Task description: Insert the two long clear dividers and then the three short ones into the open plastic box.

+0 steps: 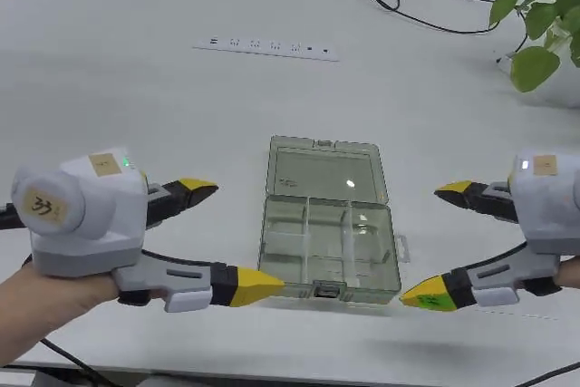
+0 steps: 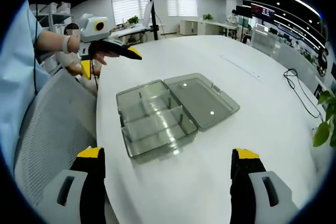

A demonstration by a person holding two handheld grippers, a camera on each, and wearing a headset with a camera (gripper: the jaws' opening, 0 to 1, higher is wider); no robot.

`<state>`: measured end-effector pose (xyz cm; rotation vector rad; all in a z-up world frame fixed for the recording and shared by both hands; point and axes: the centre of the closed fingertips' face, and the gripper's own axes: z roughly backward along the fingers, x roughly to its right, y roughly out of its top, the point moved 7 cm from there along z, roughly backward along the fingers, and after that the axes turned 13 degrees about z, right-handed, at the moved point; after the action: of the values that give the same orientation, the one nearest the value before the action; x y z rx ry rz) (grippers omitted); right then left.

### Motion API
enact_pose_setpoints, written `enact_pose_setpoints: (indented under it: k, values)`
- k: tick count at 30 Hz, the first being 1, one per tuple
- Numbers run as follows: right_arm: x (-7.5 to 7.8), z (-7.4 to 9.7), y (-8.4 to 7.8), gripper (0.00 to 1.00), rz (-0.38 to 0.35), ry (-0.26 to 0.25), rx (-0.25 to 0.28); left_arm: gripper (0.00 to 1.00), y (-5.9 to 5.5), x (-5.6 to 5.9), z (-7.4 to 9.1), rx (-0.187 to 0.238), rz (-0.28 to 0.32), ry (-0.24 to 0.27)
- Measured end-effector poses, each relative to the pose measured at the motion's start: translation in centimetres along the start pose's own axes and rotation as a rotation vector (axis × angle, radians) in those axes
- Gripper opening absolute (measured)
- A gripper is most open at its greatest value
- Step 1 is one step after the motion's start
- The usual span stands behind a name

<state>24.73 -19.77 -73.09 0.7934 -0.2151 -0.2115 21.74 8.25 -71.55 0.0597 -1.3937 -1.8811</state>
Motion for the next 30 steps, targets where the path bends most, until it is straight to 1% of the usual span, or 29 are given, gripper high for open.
enact_pose_setpoints:
  k: [3,5,6,8,15,18,19,21,23,24,25,27,28,29,30]
  values:
    - [0.0,0.8,-1.0,1.0,0.0,-0.002,-0.026,0.92,0.0,0.1,0.1,-0.003,-0.002,0.005]
    - [0.1,1.2,-1.8,1.0,-0.004,-0.003,-0.056,0.91,0.0,0.2,0.2,0.001,0.004,0.008]
    - [0.1,1.4,-2.1,1.0,-0.001,-0.004,-0.057,0.91,0.0,0.2,0.2,0.003,0.008,0.01]
    - [0.3,1.9,-2.8,1.0,0.002,-0.005,-0.081,0.91,-0.1,0.2,0.2,0.003,0.009,0.016]
    - [0.5,3.4,-4.6,0.99,0.026,0.019,-0.14,0.9,-0.2,0.5,0.1,0.0,0.008,0.018]
    - [0.5,4.0,-5.3,0.97,0.048,0.034,-0.163,0.9,-0.2,0.6,0.1,0.0,0.009,0.018]
    - [0.5,4.2,-5.7,0.95,0.053,0.046,-0.174,0.9,-0.2,0.6,0.1,0.001,0.01,0.018]
    - [0.6,4.5,-6.4,0.91,0.062,0.051,-0.212,0.89,-0.3,0.7,0.0,0.006,0.018,0.016]
    - [0.5,4.7,-7.1,0.87,0.079,0.068,-0.244,0.89,-0.4,0.7,0.1,0.006,0.017,0.018]
    - [0.5,4.8,-7.4,0.85,0.099,0.081,-0.265,0.89,-0.5,0.7,0.1,0.005,0.019,0.019]
    - [0.4,4.8,-7.6,0.85,0.118,0.086,-0.273,0.89,-0.5,0.7,0.1,0.005,0.02,0.019]
    - [0.2,4.7,-7.8,0.83,0.129,0.117,-0.299,0.89,-0.7,0.7,0.1,0.003,0.022,0.019]
    - [0.1,4.7,-7.9,0.81,0.147,0.133,-0.309,0.89,-0.7,0.7,0.2,0.003,0.022,0.019]
    - [0.0,4.6,-8.1,0.78,0.182,0.164,-0.332,0.89,-0.7,0.8,0.2,0.003,0.023,0.019]
    - [-0.1,4.5,-8.2,0.74,0.189,0.177,-0.353,0.89,-0.7,0.7,0.2,0.003,0.023,0.019]
